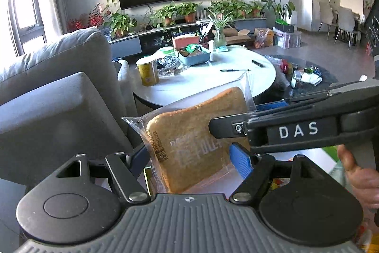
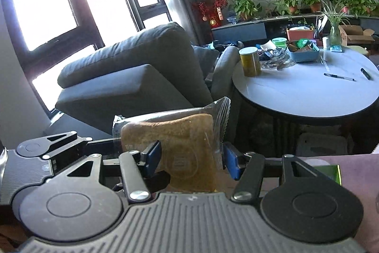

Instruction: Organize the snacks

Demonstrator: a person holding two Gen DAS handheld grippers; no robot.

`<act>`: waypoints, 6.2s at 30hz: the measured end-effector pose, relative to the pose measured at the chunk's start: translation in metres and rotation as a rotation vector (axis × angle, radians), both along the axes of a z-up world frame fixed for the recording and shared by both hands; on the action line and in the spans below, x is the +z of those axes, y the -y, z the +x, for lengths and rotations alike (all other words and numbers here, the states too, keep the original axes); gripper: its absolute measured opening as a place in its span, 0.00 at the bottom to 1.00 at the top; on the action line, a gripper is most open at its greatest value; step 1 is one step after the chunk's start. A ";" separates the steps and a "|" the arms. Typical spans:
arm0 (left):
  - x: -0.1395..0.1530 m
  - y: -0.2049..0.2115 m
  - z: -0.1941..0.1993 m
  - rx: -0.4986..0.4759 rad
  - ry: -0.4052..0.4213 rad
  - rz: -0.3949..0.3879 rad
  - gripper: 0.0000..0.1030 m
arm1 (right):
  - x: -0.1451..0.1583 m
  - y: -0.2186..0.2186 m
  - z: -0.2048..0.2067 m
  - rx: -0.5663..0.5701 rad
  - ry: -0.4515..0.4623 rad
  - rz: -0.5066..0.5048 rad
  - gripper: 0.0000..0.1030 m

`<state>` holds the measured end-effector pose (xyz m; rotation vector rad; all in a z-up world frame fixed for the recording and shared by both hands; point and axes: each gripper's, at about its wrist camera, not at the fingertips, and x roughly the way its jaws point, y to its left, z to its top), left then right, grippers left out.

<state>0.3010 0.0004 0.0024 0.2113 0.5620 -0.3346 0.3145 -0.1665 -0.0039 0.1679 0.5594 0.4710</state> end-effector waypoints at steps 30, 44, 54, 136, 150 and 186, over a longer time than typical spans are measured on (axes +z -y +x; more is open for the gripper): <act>-0.030 -0.005 -0.006 0.052 -0.021 0.046 0.75 | -0.011 0.004 -0.008 -0.019 -0.030 0.009 0.58; -0.016 -0.036 -0.075 0.110 0.009 0.042 0.79 | -0.007 0.022 -0.064 0.007 -0.031 0.038 0.58; -0.053 -0.084 -0.141 0.140 -0.168 -0.058 0.79 | -0.020 0.034 -0.135 0.051 -0.040 0.016 0.61; -0.085 -0.022 -0.269 -0.125 -0.356 -0.177 0.52 | -0.090 -0.006 -0.206 0.193 -0.471 0.006 0.54; -0.037 -0.006 -0.268 -0.167 -0.200 -0.146 0.53 | -0.049 0.005 -0.223 0.181 -0.278 0.008 0.53; 0.006 0.102 -0.069 -0.229 -0.021 -0.061 0.57 | 0.014 0.085 -0.066 -0.063 0.006 0.073 0.53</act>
